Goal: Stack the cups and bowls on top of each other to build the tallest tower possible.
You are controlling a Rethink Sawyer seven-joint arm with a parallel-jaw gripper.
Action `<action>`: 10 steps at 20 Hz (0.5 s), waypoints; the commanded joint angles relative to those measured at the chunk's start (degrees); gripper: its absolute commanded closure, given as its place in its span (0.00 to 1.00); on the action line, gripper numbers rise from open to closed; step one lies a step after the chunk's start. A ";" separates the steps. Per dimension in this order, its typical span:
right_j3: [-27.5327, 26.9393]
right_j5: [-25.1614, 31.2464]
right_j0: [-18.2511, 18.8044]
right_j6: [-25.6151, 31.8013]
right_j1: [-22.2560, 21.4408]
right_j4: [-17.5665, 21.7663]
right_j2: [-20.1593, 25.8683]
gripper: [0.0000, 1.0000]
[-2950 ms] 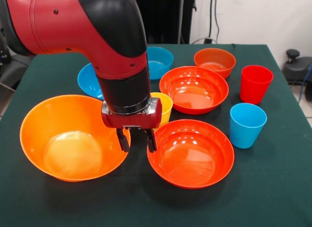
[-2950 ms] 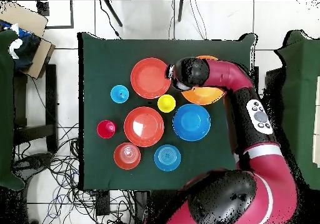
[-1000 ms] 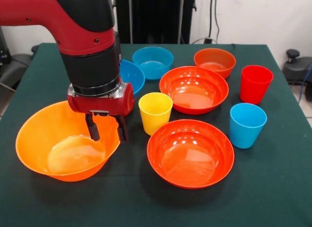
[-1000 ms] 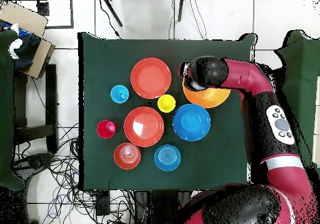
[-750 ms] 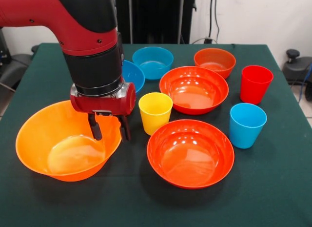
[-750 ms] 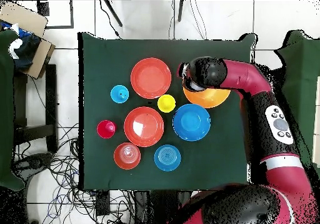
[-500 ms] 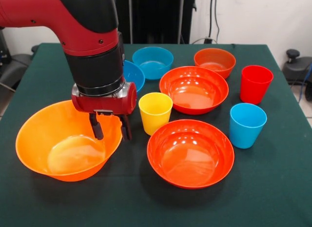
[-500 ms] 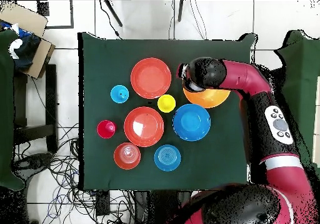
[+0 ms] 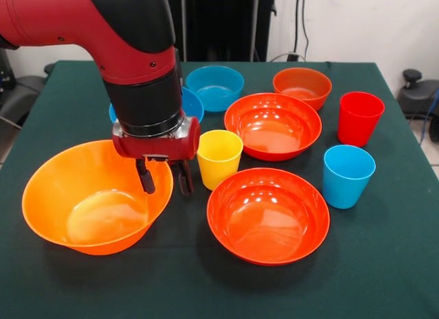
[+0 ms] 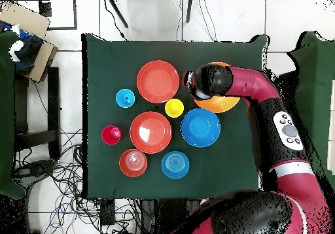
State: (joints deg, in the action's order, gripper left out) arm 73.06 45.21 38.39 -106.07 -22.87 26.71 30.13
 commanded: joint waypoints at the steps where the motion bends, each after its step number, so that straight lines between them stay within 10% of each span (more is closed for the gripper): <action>1: 3.09 -2.83 -0.46 11.97 3.70 7.43 -1.02 0.00; 10: 2.85 -3.73 -0.02 11.84 4.24 9.65 0.01 0.00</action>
State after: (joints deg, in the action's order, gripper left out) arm 73.59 44.96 38.80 -106.07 -21.17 31.13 30.07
